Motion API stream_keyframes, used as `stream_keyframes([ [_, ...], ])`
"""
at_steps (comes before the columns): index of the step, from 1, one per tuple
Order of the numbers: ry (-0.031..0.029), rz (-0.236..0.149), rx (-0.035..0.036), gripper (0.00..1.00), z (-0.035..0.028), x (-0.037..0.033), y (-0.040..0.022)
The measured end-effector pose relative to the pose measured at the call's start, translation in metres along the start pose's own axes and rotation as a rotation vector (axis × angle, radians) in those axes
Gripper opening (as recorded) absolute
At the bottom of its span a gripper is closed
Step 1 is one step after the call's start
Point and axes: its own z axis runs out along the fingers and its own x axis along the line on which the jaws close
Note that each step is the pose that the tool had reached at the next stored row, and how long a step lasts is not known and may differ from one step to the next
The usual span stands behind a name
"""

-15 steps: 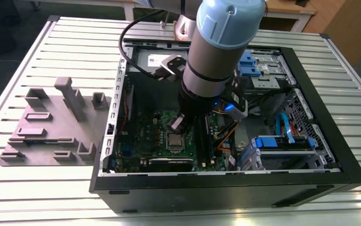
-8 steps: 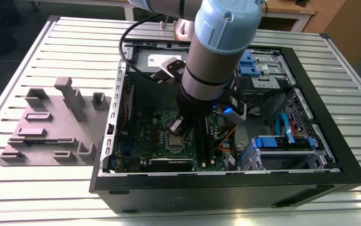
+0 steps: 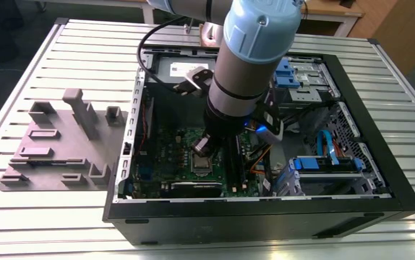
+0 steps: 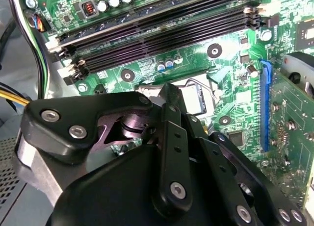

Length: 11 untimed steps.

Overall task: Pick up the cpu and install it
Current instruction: 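Install the first cpu locking lever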

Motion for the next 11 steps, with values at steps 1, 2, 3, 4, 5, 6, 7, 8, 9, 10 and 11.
stream_keyframes([
  [1, -0.0004, 0.008, 0.0002, 0.1, 0.0, 0.0001, 0.0],
  [2, -0.0008, 0.017, 0.0002, 0.1, 0.0, 0.0001, -0.0001],
  [3, -0.0014, 0.026, 0.0003, 0.1, 0.0001, 0.0001, -0.0002],
  [4, -0.0018, 0.035, 0.0004, 0.1, 0.0, 0.0002, -0.0002],
  [5, -0.0022, 0.043, 0.0005, 0.1, 0.0001, 0.0004, -0.0004],
  [6, -0.0023, 0.049, 0.0011, 0.1, 0.0002, 0.0005, -0.0005],
  [7, -0.0019, 0.055, 0.0018, 0.1, 0.0002, 0.0007, -0.0007],
  [8, -0.0014, 0.06, 0.0026, 0.1, 0.0001, 0.0009, -0.0009],
  [9, -0.0009, 0.065, 0.0035, 0.1, 0.0, 0.0011, -0.0012],
  [10, -0.0008, 0.069, 0.0038, 0.1, 0.0, 0.0013, -0.0014],
  [11, -0.0009, 0.071, 0.0039, 0.1, 0.0, 0.0016, -0.0017],
])
